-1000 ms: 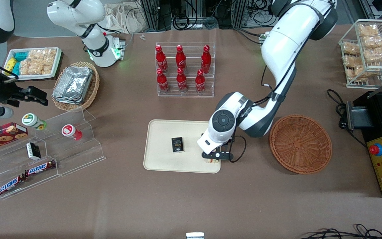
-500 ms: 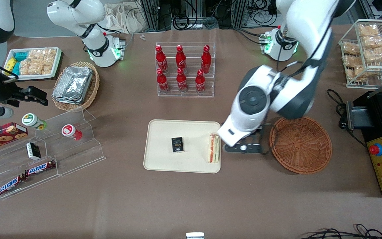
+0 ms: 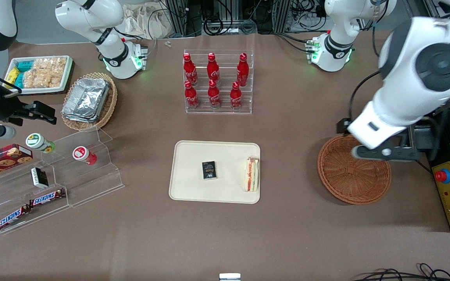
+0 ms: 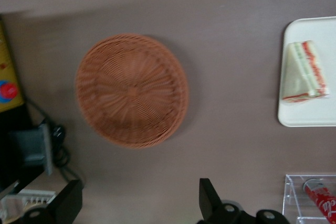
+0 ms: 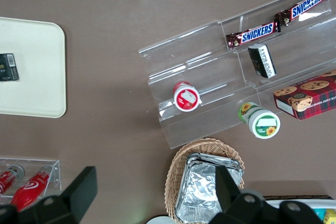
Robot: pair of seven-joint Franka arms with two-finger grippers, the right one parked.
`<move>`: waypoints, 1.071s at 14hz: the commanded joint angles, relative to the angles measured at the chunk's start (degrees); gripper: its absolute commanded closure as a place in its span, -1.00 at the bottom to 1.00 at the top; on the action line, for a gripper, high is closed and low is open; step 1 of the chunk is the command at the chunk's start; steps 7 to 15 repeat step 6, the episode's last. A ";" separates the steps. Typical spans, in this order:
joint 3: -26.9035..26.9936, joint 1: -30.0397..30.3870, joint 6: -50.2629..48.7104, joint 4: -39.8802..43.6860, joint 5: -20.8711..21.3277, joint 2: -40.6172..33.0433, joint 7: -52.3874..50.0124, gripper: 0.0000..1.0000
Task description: Place sandwich from basket to tray
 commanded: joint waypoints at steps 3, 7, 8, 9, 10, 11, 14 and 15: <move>-0.64 7.20 -2.66 -2.28 -0.97 -5.17 10.33 -1.00; -0.56 8.53 -2.66 -2.11 -2.11 -5.17 10.61 -1.00; -0.56 8.53 -2.66 -2.11 -2.11 -5.17 10.61 -1.00; -0.56 8.53 -2.66 -2.11 -2.11 -5.17 10.61 -1.00; -0.56 8.53 -2.66 -2.11 -2.11 -5.17 10.61 -1.00; -0.56 8.53 -2.66 -2.11 -2.11 -5.17 10.61 -1.00; -0.56 8.53 -2.66 -2.11 -2.11 -5.17 10.61 -1.00; -0.56 8.53 -2.66 -2.11 -2.11 -5.17 10.61 -1.00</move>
